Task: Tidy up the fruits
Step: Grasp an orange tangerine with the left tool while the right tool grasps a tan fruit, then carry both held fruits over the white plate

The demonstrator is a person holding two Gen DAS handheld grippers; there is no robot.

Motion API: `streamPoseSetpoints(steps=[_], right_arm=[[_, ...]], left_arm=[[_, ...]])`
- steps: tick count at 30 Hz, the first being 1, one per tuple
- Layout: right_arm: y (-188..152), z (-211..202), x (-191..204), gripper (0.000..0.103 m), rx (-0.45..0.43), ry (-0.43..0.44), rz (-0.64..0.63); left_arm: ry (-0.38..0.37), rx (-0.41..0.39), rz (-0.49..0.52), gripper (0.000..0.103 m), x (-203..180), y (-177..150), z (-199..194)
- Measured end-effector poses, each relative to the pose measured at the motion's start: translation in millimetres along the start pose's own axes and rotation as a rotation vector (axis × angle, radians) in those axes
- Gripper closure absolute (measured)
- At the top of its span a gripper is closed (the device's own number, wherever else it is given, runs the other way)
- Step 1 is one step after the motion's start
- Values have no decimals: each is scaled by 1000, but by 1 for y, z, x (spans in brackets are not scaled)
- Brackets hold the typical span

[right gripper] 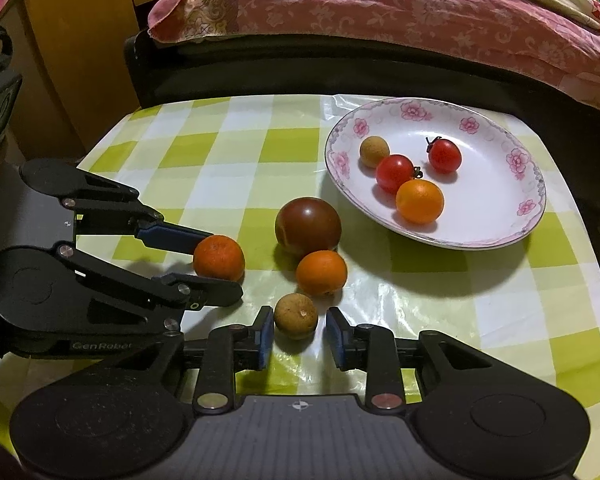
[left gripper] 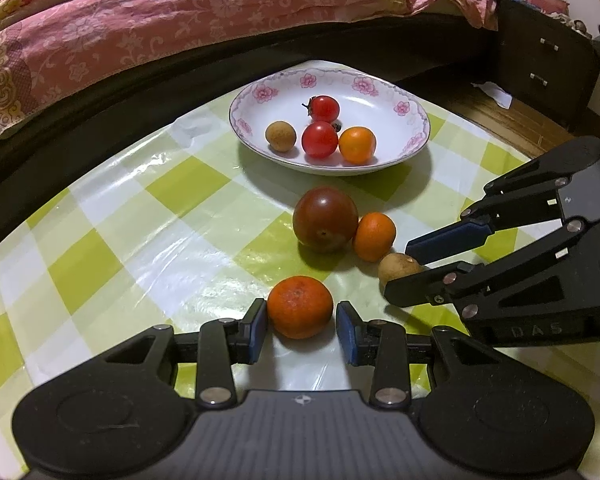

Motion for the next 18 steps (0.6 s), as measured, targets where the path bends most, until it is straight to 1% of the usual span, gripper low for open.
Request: streamPoseSetpoints(steps=[7, 12, 18], right_arm=[[0, 3, 2, 77, 2, 4, -3], [-2, 2, 3, 82, 19, 13, -1], [-1, 3, 3, 83, 29, 20, 16]], left_arm=[[4, -6, 9, 59, -1, 0, 0], [3, -3, -11, 61, 0, 0, 0], [-4, -2, -21, 62, 0, 2, -2]])
Point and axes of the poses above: each gripper's, at about its wrist camera, not at the fingertips, and z roughly the way its jaws point, x to its left, y to its top, the point moved 5 cm from there along z, roughly the way its jaws point, and after that the axes turned 6 degrees about y, right-handed, at the moved point
